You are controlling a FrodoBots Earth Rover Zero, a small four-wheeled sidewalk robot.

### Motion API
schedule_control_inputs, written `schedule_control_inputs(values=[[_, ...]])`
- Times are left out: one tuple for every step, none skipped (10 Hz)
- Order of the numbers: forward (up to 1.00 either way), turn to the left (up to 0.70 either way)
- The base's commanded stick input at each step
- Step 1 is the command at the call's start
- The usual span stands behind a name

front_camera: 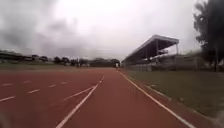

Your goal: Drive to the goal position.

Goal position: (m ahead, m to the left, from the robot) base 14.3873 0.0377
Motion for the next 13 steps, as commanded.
schedule_control_inputs(values=[[0.7,0.0],[0.7,0.0],[0.7,0.0],[0.7,0.0],[0.7,0.0],[0.7,0.0],[0.7,0.0],[0.7,0.0],[0.7,0.0],[0.7,0.0],[0.7,0.0],[0.7,0.0],[0.7,0.0]])
